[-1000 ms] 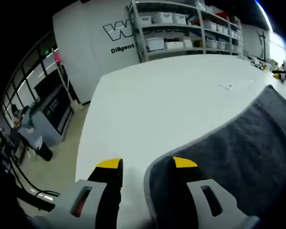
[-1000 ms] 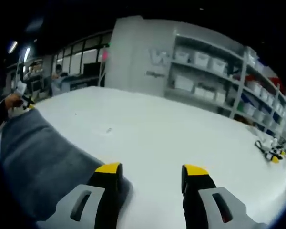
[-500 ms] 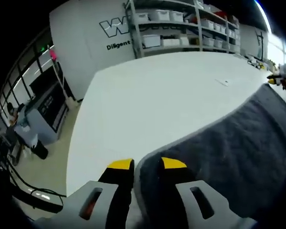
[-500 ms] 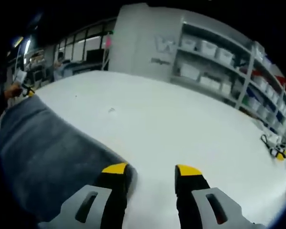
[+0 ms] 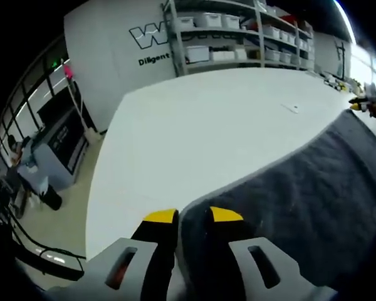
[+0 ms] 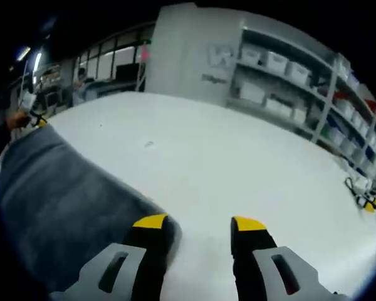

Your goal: Open the folded towel by lifting each exposed corner and separating the folded layers until the towel lies flat within the target outline without major curled edges

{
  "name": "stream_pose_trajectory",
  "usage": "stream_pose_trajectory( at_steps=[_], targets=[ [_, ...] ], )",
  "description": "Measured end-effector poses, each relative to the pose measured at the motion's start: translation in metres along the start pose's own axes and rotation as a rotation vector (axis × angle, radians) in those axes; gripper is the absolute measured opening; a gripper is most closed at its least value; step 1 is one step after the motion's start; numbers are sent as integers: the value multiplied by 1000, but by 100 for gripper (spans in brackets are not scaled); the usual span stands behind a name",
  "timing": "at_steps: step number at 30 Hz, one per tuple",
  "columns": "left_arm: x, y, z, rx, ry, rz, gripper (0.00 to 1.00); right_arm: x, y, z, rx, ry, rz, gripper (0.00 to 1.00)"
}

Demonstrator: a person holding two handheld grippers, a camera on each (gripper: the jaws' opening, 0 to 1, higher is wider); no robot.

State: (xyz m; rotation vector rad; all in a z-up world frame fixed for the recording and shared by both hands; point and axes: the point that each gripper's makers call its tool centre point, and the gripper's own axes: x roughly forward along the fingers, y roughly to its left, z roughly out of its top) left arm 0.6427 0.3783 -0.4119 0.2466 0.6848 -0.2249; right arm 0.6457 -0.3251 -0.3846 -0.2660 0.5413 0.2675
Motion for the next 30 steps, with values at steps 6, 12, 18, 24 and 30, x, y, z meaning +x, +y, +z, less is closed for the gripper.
stream_pose_trajectory(
  at_steps=[6, 12, 18, 24, 30],
  targets=[
    [-2, -4, 1, -4, -7, -3, 17, 9, 4, -11, -42, 46, -15, 26],
    [-4, -8, 1, 1, -9, -7, 17, 6, 26, -18, -62, 65, 61, 27],
    [-1, -4, 2, 3, -10, -9, 16, -2, 37, -19, -83, 61, 111, 25],
    [-2, -6, 1, 1, -12, -11, 15, 1, 48, -23, -97, 69, 144, 14],
    [1, -2, 1, -4, -14, -19, 12, 3, 60, -27, -120, 97, 169, 3]
  ],
)
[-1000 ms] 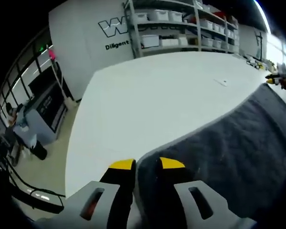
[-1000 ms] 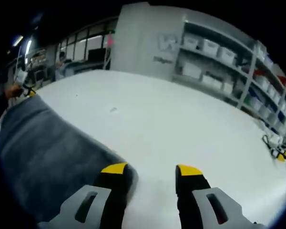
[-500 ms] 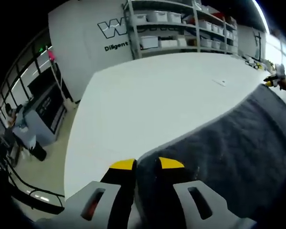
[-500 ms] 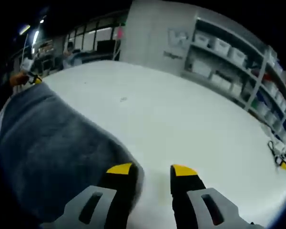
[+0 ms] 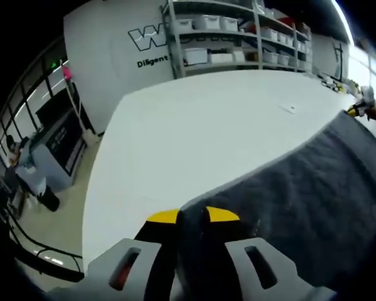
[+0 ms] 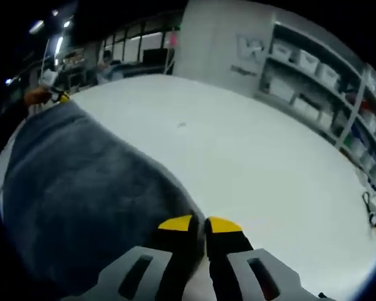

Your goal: Open the folded towel by lifting each exposed corner and separating the folded layers until the towel lies flat within the target outline without major curled edges

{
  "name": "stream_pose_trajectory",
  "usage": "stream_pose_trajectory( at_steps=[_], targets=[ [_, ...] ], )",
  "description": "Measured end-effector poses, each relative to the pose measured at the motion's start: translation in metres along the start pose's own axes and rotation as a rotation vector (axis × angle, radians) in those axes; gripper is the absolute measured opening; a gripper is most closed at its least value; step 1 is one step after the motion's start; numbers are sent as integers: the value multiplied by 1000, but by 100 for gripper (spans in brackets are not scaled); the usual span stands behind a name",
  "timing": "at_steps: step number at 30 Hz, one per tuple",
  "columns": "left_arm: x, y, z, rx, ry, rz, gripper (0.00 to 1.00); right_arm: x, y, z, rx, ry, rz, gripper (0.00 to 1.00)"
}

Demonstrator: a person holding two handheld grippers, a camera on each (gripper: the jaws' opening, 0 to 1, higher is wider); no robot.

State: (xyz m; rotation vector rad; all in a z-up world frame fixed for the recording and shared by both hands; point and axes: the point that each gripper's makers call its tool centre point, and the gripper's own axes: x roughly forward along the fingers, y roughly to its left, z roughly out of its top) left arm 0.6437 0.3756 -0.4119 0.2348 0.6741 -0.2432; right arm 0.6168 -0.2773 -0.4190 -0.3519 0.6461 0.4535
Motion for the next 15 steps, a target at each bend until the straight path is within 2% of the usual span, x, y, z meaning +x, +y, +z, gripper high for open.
stream_pose_trajectory(
  at_steps=[4, 8, 10, 13, 15],
  targets=[
    [0, -5, -1, -18, 2, -17, 8, 4, -12, 0, 59, 18, 13, 1],
    [-1, -11, -1, -10, -1, -30, 5, 5, -17, -1, 76, 19, 10, 0],
    [-2, -10, -1, -8, -3, -31, 4, 6, -23, -1, 74, 14, -17, 0],
    [-1, -8, 0, -4, -9, -37, 3, 7, -41, -3, 21, 11, -98, 0],
    [-2, -10, -1, 0, -10, -40, 3, 8, -40, -3, 30, 4, -92, 0]
  ],
)
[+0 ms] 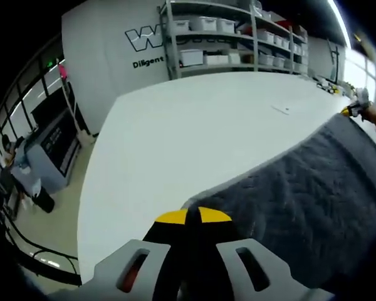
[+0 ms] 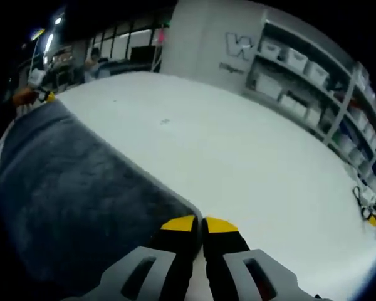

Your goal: Open the folded towel by lifting each exposed corner and separating the folded layers until the towel lies flat within the target outline without major curled edges

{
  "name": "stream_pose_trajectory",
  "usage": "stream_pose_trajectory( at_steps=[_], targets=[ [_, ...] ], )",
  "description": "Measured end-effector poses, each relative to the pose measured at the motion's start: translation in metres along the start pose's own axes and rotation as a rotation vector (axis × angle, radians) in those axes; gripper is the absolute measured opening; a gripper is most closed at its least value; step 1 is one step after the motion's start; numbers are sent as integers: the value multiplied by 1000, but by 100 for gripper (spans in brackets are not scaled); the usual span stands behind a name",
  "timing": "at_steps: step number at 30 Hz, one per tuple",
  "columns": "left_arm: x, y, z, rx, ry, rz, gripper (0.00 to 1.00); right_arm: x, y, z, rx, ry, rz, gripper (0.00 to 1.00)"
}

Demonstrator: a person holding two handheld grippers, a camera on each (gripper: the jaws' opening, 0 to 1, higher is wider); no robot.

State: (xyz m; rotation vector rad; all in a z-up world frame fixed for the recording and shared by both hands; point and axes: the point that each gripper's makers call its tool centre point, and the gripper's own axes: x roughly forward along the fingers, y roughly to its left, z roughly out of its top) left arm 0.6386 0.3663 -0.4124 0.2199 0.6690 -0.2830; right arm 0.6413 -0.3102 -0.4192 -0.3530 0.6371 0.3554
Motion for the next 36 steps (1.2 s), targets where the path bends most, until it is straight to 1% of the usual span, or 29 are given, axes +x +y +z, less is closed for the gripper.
stream_pose_trajectory(
  at_steps=[1, 2, 3, 4, 6, 8, 11, 13, 17, 20, 24, 25, 27, 29, 34, 36],
  targets=[
    [0, 0, 0, 1, 0, 0, 3, 0, 0, 0, 1, -1, 0, 0],
    [-4, -11, -2, 15, -2, -3, 2, 3, -6, 3, -18, -12, -21, 0],
    [-5, -11, -3, 15, -1, -5, 2, 4, -8, 3, -24, -12, -28, 0],
    [-2, -5, -1, 13, 1, -6, 2, 5, -9, 4, -30, -13, -33, 0],
    [-1, -3, -1, 12, 2, -6, 2, 6, -10, 5, -37, -14, -37, 0],
    [-3, -9, -2, 8, 3, -5, 2, 9, -14, 6, -54, -14, -47, 0],
    [-3, -12, -3, 8, -1, -1, 2, 12, -19, 9, -78, -11, -63, 0],
    [2, -2, 0, 7, -3, 1, 2, 15, -22, 10, -87, -9, -71, 0],
    [9, 7, 4, 0, -26, 10, 2, 20, -31, 13, -96, -2, -75, 0],
    [15, 15, 8, 1, -39, 20, 2, 25, -36, 15, -100, -13, -85, 0],
    [17, 17, 9, 0, -41, 23, 2, 26, -37, 17, -104, -16, -87, 0],
    [20, 20, 11, -1, -44, 24, 2, 26, -37, 17, -104, -16, -88, 0],
    [26, 27, 15, -5, -49, 26, 2, 33, -39, 22, -134, -6, -105, 0],
    [32, 32, 18, -13, -58, 28, 2, 37, -42, 25, -130, -8, -108, 0],
    [35, 34, 21, -18, -71, 28, 2, 42, -47, 27, -114, -16, -116, 0],
    [38, 37, 23, -31, -78, 20, 2, 43, -48, 28, -92, -20, -115, 0]
  ],
)
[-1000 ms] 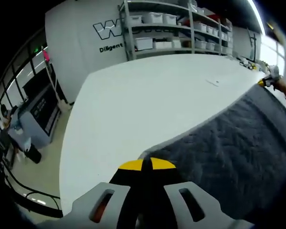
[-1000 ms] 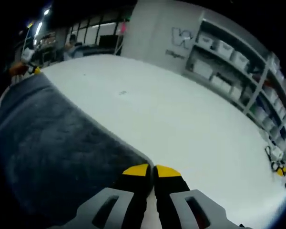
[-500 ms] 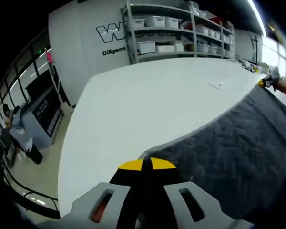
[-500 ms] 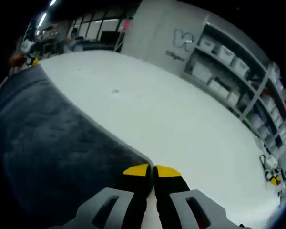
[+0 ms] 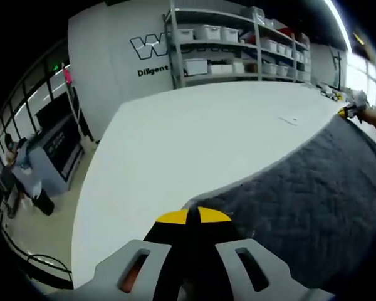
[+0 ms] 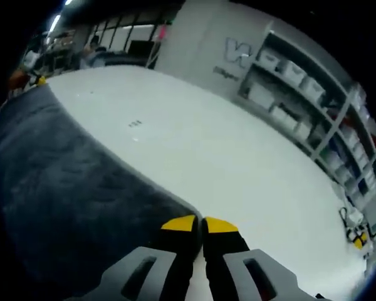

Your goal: Open the folded towel by lifting each exposed corner and separating the folded layers until the towel lies flat within the target outline without major curled edges

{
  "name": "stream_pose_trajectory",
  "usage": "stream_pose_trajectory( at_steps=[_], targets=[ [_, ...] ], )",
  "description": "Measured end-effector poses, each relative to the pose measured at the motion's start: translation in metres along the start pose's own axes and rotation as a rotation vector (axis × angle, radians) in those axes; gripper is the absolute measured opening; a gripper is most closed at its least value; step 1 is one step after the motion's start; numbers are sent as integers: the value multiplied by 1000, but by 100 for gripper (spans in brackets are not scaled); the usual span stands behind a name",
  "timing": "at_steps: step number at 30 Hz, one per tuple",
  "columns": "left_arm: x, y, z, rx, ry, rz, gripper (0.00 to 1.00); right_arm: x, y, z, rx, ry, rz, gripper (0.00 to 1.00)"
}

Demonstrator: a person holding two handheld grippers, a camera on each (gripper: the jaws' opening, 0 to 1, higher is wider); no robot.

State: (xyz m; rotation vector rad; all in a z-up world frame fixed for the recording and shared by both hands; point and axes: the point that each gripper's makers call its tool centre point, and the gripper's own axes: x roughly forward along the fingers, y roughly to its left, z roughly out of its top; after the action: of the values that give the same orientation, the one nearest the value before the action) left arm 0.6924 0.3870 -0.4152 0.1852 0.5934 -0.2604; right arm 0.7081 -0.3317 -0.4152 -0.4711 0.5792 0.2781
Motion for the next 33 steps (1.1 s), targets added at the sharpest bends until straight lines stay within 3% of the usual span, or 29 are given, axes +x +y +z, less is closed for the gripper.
stream_pose_trajectory(
  at_steps=[10, 23, 33],
  targets=[
    [13, -2, 12, 76, -8, 21, 2, 8, -5, 3, 15, 0, -10, 0],
    [17, -3, 21, 73, -23, 35, 2, 12, -5, 6, 47, -2, -17, 0],
    [9, -24, 17, 38, -32, 50, 6, 14, -5, 6, 66, -6, -16, 0]
  ],
)
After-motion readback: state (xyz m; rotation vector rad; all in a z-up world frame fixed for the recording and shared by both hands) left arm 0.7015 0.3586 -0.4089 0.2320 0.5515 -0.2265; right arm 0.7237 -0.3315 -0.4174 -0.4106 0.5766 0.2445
